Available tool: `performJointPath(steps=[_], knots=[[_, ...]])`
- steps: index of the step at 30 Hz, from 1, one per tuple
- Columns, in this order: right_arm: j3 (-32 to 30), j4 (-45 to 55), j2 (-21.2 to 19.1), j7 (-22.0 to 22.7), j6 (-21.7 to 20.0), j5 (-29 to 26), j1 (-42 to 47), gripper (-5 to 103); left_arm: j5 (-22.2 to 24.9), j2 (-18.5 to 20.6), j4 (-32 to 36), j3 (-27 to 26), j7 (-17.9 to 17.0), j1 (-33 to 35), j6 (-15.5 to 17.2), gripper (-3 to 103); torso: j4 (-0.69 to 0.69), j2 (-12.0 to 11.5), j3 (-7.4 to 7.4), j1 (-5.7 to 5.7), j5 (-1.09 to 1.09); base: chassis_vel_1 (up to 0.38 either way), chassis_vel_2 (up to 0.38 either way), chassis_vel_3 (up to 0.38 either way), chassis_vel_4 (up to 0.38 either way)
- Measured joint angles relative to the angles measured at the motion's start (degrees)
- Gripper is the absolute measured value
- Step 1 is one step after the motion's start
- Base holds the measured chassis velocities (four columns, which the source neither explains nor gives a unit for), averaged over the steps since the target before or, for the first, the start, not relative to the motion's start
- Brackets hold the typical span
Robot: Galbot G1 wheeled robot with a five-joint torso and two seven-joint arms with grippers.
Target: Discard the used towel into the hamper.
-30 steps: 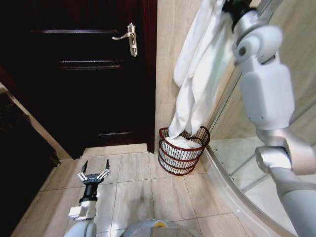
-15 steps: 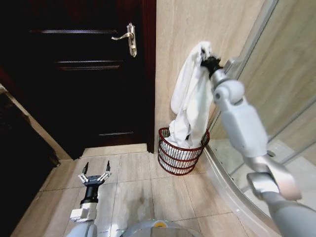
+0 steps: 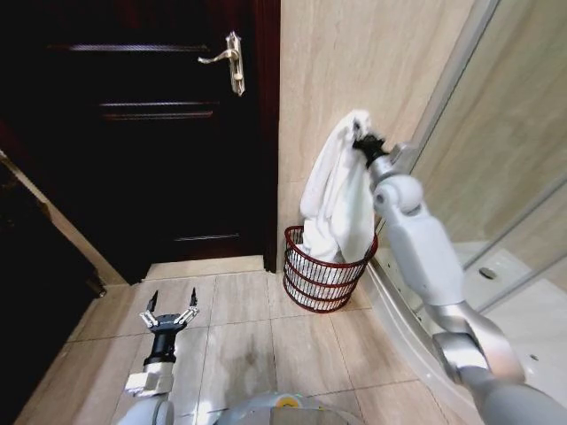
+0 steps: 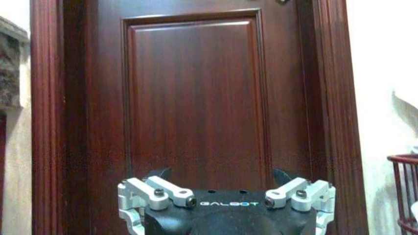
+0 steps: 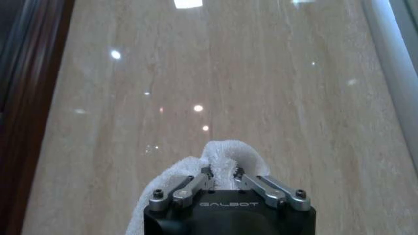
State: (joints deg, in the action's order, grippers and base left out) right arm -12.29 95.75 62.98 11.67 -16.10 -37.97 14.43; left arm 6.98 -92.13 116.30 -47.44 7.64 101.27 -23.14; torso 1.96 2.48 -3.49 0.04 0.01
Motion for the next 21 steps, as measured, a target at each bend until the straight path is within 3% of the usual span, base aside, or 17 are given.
performJointPath(steps=[11,21], knots=[[0.07,4.66,-0.71,2.47,-1.21,-1.83,-0.02,12,-0.98,0.0,-0.26,0.51,0.19,0.08,-0.19,100,0.0,-2.25,2.24,-0.01,0.01,0.0,0.0,0.0,0.0],[3.24,1.37,-2.11,5.13,-4.49,-8.31,-20.42,12,-0.62,0.0,-1.57,0.33,-0.16,0.18,-1.54,100,0.01,-2.57,3.01,-0.03,-0.02,0.0,0.0,0.0,0.0]])
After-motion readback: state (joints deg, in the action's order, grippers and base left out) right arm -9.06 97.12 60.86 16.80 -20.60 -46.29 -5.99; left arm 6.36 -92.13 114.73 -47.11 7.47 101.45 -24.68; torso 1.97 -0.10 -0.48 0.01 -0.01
